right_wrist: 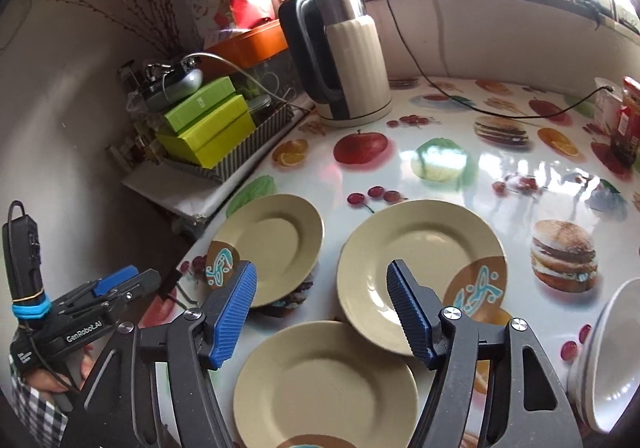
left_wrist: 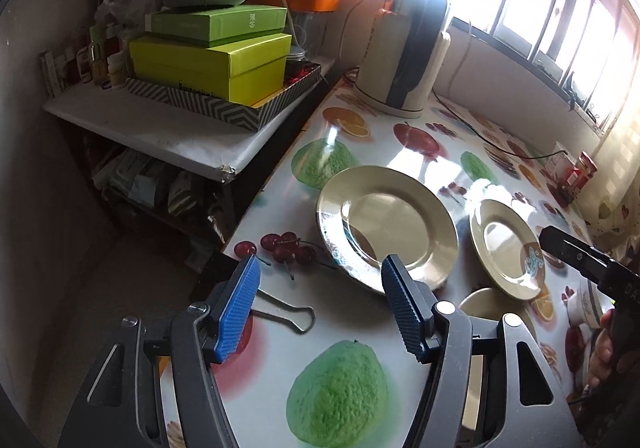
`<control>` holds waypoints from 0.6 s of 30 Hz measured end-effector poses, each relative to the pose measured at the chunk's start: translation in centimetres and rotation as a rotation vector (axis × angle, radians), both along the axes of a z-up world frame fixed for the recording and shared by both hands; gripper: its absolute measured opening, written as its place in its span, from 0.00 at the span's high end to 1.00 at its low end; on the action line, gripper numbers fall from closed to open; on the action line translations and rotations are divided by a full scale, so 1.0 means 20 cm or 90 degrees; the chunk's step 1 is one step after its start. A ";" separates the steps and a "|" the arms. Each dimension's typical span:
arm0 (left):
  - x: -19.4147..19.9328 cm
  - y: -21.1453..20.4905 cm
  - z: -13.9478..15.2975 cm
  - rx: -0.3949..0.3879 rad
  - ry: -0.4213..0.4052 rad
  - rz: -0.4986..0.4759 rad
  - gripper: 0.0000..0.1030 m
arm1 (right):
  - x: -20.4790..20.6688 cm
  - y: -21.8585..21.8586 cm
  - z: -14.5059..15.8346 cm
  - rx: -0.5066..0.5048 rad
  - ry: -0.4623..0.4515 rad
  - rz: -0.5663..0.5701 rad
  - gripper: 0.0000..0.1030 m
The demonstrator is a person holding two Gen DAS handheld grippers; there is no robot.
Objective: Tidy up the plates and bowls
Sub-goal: 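Reach the left tool to a beige plate's rim and close on it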
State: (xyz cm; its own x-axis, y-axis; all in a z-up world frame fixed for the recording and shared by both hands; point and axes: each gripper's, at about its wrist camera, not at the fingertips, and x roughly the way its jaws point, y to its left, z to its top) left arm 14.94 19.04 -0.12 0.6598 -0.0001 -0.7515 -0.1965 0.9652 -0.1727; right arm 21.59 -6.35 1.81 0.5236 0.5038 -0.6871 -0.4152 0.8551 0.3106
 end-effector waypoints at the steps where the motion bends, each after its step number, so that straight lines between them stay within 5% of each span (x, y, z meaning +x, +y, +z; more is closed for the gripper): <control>1: 0.02 0.01 -0.01 -0.004 0.008 0.001 0.46 | 0.03 0.02 -0.01 -0.009 0.004 0.008 0.38; 9: 0.18 0.04 -0.10 -0.020 0.026 -0.005 0.59 | 0.23 0.14 -0.16 -0.016 0.082 0.035 0.65; 18: 0.32 0.08 -0.19 -0.053 0.051 -0.003 0.62 | 0.36 0.20 -0.24 0.001 0.116 0.051 0.75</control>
